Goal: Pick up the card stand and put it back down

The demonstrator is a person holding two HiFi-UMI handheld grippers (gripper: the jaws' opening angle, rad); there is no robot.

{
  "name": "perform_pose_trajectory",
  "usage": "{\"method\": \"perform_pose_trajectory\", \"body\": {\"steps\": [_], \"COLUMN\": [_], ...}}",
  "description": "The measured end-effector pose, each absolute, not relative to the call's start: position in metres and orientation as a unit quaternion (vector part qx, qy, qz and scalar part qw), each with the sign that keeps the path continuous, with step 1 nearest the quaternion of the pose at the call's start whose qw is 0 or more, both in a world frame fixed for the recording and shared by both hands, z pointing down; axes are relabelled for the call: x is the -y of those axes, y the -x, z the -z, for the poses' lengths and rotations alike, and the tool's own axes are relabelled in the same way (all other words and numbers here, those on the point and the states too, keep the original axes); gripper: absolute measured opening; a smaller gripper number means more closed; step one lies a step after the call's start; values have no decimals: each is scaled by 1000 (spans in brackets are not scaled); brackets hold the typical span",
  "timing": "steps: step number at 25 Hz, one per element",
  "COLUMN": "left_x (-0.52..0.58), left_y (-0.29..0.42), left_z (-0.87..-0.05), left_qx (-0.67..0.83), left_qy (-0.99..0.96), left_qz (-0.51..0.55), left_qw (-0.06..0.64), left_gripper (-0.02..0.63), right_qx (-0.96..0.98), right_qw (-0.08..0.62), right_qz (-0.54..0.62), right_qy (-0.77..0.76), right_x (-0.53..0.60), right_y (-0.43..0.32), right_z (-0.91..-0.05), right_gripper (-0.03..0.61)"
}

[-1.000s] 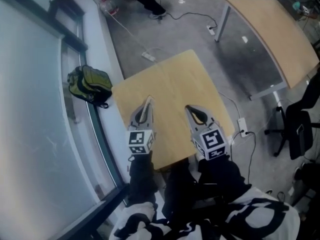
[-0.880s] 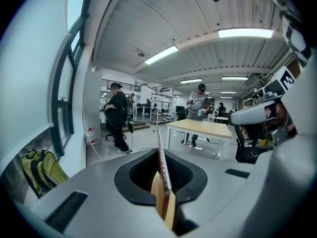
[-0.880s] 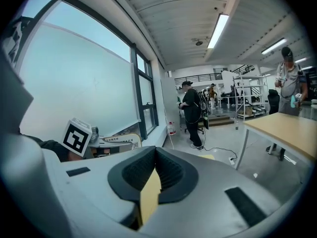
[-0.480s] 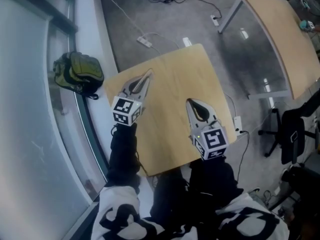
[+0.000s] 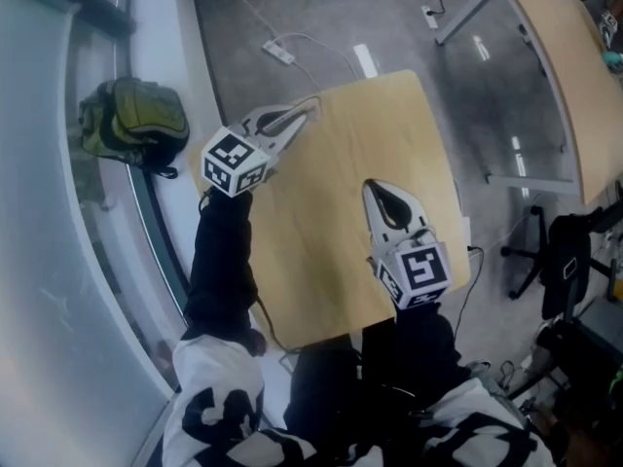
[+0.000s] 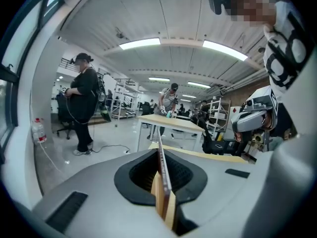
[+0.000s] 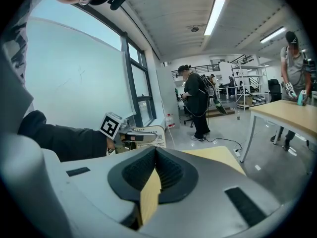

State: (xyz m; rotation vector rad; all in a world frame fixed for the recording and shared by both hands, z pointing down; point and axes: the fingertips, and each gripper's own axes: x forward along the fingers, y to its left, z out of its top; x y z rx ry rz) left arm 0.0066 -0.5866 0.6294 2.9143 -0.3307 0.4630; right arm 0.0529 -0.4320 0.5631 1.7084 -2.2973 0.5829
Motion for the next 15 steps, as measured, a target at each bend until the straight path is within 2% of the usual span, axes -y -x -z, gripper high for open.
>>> {"method": "perform_pose_trajectory", "body": {"steps": [7, 15], "left_x": [583, 581], "left_y": [-29, -35], "left_z": [-670, -681], "left_qx": [26, 3], "left_qy": [-978, -979], "left_qz": [-167, -157], "left_qw": [122, 131], "left_gripper": [21, 23], "right_qx": [783, 778], "right_qw": [122, 130], "right_qz": [-208, -213], "right_qy": [-574, -577], "right_x": [439, 435], "right_y": [-49, -52], "right_z": [-584, -590], "right_gripper": [18, 18]}}
